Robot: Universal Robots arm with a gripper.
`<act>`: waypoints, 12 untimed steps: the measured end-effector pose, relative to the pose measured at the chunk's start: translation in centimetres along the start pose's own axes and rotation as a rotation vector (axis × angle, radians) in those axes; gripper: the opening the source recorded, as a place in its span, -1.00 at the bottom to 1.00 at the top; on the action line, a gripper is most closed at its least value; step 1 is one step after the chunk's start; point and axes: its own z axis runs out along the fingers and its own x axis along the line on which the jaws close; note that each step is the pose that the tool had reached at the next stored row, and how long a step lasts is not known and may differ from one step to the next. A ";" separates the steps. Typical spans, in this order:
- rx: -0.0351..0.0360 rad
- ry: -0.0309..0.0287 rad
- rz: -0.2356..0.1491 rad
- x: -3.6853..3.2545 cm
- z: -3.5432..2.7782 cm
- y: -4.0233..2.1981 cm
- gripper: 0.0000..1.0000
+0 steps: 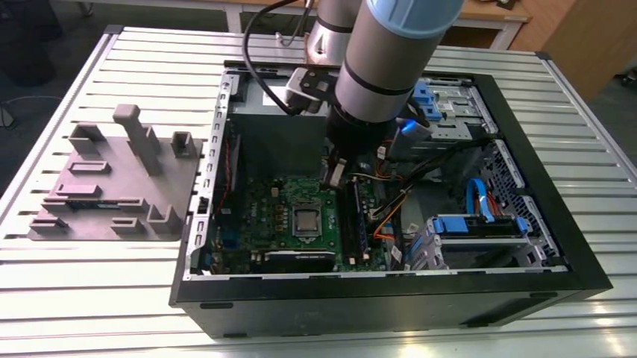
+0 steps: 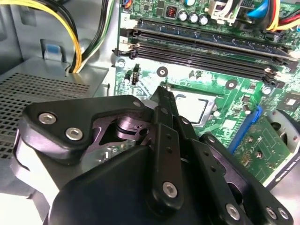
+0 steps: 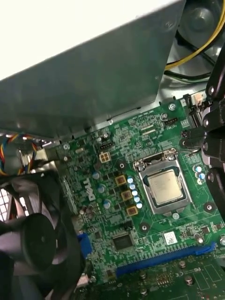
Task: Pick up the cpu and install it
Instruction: 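Install the first cpu locking lever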
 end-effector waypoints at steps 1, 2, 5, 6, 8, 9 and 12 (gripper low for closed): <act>-0.0002 -0.0001 -0.006 0.02 0.03 -0.01 -0.80; -0.0007 -0.0011 -0.011 0.06 0.05 0.00 -0.80; -0.0008 -0.0021 -0.019 0.29 0.10 0.22 -0.80; -0.0001 -0.0020 -0.022 0.37 0.11 0.29 -0.80; 0.0045 -0.0032 -0.026 0.54 0.12 0.44 -0.80; 0.0071 -0.0040 -0.027 0.57 0.12 0.45 -0.80; 0.0113 -0.0055 -0.028 0.81 0.10 0.38 -0.80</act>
